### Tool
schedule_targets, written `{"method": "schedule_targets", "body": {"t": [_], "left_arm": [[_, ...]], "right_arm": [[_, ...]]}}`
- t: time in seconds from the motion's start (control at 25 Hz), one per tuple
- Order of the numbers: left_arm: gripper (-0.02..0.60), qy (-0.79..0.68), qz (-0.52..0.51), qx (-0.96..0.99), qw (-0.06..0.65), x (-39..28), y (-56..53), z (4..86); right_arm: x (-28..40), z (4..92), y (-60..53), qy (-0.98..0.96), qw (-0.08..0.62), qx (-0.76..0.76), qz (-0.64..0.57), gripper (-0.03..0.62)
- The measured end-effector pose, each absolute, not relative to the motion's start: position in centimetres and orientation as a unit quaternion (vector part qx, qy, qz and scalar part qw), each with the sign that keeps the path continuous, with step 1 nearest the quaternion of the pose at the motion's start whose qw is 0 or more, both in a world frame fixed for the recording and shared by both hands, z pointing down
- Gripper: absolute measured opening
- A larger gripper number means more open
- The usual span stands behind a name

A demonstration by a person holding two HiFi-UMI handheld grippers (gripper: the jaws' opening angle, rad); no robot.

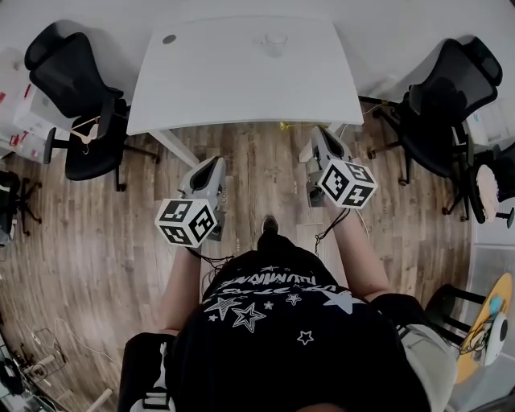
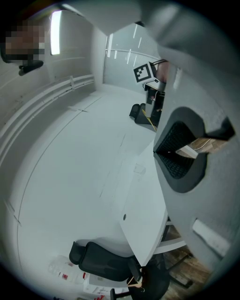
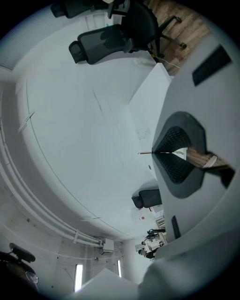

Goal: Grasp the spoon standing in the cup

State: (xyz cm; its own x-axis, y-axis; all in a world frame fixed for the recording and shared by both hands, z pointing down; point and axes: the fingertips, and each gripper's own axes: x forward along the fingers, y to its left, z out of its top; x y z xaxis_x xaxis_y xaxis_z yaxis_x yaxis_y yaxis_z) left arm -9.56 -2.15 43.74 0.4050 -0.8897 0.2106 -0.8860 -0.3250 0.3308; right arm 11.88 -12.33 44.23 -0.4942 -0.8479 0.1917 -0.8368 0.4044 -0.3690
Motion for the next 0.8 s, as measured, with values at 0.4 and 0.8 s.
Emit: {"method": "schedule_targets", "body": {"t": [0.4, 0.8], "left_arm": [[0.008, -0.542, -0.009, 0.817, 0.194, -10.9, 3.1, 43.1], [0.008, -0.526, -0.005, 0.829, 0.187, -10.8, 6.6, 42.8]], "right_arm": [[11.1, 43.6, -6.1, 0.836, 0.018, -0.507, -0.207, 0.012], [11.2, 43.8, -1.6, 0.828, 0.025, -0.521, -0.208, 0.012]]}}
